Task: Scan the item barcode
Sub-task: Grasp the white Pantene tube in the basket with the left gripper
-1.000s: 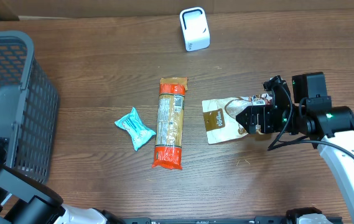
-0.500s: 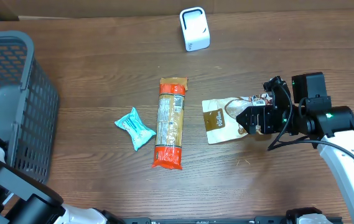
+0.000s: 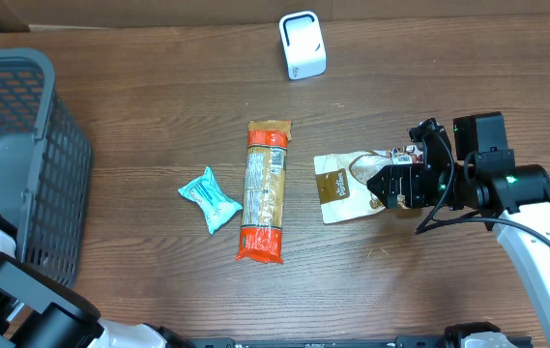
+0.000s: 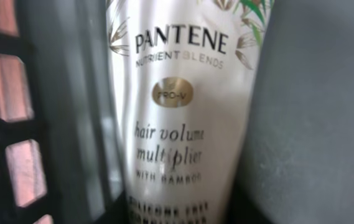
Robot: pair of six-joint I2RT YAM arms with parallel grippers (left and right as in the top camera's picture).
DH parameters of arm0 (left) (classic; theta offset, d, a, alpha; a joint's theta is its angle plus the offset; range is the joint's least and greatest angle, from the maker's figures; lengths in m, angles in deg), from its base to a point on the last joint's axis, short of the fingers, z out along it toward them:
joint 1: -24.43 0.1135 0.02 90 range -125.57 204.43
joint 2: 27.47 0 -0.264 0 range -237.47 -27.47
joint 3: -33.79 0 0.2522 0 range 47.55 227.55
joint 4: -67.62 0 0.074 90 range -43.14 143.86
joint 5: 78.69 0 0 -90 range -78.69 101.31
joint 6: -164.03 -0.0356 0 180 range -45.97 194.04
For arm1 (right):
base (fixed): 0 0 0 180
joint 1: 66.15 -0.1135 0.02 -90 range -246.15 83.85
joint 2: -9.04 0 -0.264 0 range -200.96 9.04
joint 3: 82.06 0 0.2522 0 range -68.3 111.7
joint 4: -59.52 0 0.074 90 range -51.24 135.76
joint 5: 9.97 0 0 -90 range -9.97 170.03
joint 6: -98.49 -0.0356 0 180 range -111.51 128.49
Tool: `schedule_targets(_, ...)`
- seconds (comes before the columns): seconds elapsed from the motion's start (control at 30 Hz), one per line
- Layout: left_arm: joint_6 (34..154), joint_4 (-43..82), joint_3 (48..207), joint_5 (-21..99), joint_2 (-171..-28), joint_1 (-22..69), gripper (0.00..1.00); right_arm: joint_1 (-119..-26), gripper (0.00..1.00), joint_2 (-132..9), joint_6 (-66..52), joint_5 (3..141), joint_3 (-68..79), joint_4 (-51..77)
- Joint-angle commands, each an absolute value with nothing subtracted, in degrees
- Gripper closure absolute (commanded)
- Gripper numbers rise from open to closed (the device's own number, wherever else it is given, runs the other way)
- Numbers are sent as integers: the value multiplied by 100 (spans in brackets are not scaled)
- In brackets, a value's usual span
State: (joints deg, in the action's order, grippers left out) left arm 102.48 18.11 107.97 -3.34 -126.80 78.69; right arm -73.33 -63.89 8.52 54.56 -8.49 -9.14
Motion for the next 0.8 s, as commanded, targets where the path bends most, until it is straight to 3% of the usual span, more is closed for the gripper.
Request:
schedule_targets(0.0,10233,1789,10649,-242,-12743,7877,85,-7355,0,-6386,896,5451,-836,-885)
schedule_targets(0.07,10233,1728,10824,-43,-12741,7877,96,-7355,0,-6386,896,5451,-836,-881)
schedule_targets(0.33,9944,823,12388,1049,-12741,7873,96,-7355,0,-6386,896,5451,-836,-883)
schedule_targets(0.43,9468,624,13228,2348,-12741,7873,96,-7355,0,-6386,896,5451,-836,-885)
schedule_targets(0.77,9575,310,16327,7034,-12706,7864,96,-7355,0,-6386,894,5451,-836,-885)
